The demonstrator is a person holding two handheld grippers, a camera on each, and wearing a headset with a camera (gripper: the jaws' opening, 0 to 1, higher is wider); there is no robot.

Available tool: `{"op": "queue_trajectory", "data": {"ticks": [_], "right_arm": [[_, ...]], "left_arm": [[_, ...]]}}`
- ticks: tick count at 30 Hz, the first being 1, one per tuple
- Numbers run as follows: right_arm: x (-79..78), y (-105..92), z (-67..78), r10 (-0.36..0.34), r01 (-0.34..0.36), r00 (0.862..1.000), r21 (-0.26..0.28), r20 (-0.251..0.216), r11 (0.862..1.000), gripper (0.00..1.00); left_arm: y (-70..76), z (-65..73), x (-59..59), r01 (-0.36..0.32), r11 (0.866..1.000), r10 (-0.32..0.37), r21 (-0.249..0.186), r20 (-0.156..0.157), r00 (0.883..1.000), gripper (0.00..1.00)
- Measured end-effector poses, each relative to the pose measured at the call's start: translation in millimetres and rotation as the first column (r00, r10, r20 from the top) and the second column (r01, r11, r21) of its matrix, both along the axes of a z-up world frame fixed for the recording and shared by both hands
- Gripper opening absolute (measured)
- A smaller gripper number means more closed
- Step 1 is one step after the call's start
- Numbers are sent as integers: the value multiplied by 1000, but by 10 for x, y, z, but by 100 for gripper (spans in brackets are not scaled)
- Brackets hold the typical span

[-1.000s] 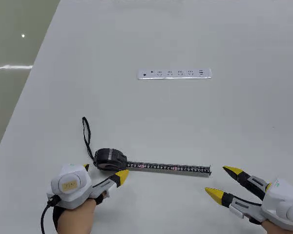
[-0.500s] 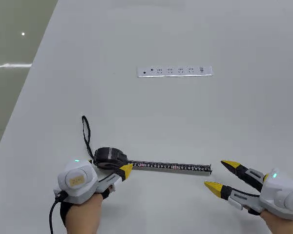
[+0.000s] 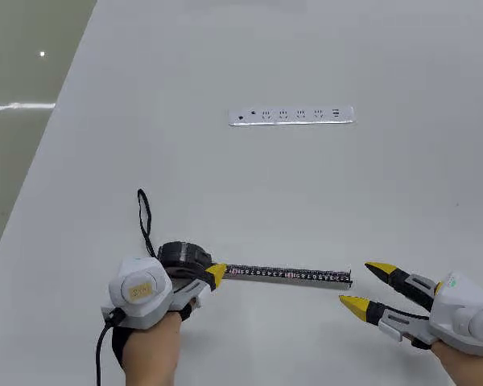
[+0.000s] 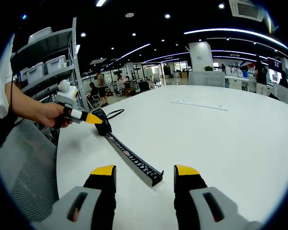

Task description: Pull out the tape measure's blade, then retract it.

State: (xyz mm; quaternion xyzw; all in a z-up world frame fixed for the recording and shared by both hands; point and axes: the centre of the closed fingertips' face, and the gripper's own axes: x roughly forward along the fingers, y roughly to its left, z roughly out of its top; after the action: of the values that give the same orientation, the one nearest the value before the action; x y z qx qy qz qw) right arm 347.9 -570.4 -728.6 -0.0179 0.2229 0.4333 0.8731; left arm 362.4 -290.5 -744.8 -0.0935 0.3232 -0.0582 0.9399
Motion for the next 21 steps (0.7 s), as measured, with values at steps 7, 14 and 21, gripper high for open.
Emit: {"op": "queue_trajectory", "data": {"ticks": [7, 14, 21], "right_arm": [[5, 9, -30, 4, -4, 1000, -1, -3, 1000, 48], [28, 3, -59, 6, -6, 1000, -3, -5, 1000, 47], [33, 26, -77, 17, -17, 1000, -6, -7, 1000, 46]], "left_arm": [[11, -14, 9, -13, 1000, 13, 1, -3, 1000, 78], [21, -21, 21, -27, 1000, 27, 10, -4, 1000, 78], [59, -51, 23, -63, 998, 63, -3, -19, 998, 74]]}}
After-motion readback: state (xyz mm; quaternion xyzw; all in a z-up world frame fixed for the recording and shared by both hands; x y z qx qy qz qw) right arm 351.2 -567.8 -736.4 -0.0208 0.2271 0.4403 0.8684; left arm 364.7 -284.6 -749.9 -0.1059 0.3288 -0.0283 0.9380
